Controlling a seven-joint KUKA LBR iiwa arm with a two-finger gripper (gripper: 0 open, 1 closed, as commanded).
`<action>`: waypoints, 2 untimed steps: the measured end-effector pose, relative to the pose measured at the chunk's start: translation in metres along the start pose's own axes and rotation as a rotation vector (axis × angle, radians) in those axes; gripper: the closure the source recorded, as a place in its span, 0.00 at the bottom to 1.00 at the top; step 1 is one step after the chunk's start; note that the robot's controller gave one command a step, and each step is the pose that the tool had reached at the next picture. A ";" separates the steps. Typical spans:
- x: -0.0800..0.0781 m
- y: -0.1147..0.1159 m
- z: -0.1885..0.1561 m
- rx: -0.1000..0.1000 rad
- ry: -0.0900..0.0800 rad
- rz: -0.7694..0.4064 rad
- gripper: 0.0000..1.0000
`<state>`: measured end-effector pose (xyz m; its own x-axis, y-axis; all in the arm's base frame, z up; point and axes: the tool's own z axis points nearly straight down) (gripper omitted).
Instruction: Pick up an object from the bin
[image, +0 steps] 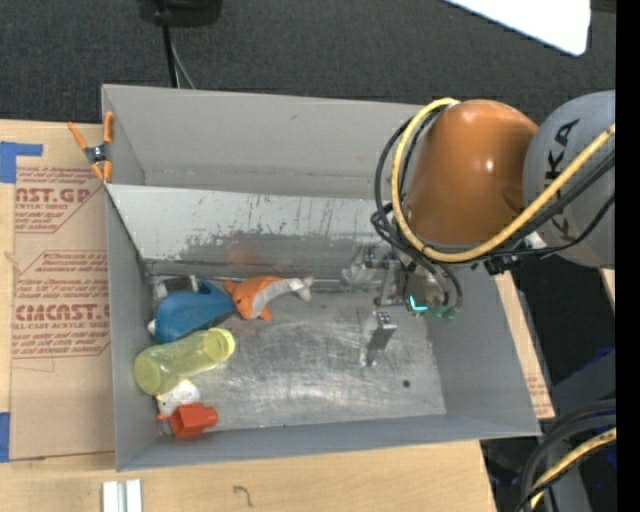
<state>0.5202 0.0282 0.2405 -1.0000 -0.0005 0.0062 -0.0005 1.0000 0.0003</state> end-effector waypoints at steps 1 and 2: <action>-0.002 0.000 -0.004 0.000 -0.008 0.000 0.00; -0.012 0.002 0.033 -0.001 -0.013 0.082 0.00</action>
Offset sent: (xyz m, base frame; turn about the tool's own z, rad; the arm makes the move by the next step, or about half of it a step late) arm 0.0316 0.0073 -0.1272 0.2740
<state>0.5319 0.0305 0.2075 -0.9966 0.0816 -0.0069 0.0816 0.9967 0.0018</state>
